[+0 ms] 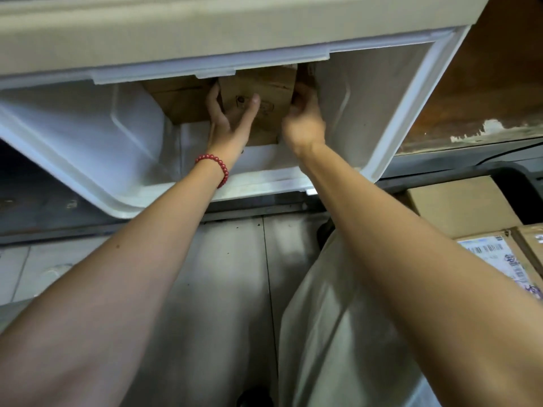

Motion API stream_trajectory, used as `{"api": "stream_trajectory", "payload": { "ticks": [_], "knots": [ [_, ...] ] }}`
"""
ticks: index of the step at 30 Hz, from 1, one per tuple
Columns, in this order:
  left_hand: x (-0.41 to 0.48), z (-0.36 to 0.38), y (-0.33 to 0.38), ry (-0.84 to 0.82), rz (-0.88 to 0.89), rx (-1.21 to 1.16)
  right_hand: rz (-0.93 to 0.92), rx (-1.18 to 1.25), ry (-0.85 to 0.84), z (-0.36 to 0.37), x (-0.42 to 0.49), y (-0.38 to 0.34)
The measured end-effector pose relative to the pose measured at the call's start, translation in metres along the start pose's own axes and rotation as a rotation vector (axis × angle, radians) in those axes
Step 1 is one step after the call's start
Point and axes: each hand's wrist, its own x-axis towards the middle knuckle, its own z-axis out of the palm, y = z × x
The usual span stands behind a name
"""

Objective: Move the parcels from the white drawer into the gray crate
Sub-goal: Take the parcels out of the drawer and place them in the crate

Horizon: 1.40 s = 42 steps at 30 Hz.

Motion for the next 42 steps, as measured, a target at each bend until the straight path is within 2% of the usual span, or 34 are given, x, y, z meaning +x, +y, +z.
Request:
{"api": "stream_trajectory", "payload": {
  "ticks": [9,14,19,22,25,27,30,33,38,42],
  "knots": [
    [-0.047,-0.041,0.007,0.204,-0.361,-0.387,-0.006,0.084,-0.273,0.027,-0.091,0.011],
    [-0.069,-0.069,0.014,0.219,-0.275,-0.209,-0.055,0.195,-0.36,0.023,-0.12,0.007],
    [-0.1,-0.1,0.014,0.164,-0.369,-0.36,-0.116,0.198,-0.479,0.015,-0.156,0.004],
    [-0.125,-0.119,0.001,0.15,-0.395,-0.355,-0.037,0.262,-0.427,0.017,-0.169,0.012],
    [-0.152,-0.133,-0.007,0.149,-0.389,-0.322,0.081,0.207,-0.182,0.017,-0.164,0.019],
    [-0.166,-0.143,-0.01,0.149,-0.37,-0.345,0.188,0.232,-0.089,0.014,-0.157,0.02],
    [-0.181,-0.158,-0.009,0.122,-0.31,-0.298,0.358,0.373,-0.176,0.014,-0.152,0.024],
    [-0.191,-0.166,-0.005,0.105,-0.32,-0.31,0.349,0.351,-0.322,0.02,-0.155,0.026],
    [-0.203,-0.155,-0.012,0.253,-0.303,-0.329,0.25,0.211,-0.309,0.029,-0.155,0.034],
    [-0.212,-0.15,-0.002,0.212,-0.189,-0.178,0.317,0.327,-0.298,0.027,-0.151,0.035]
  ]
}}
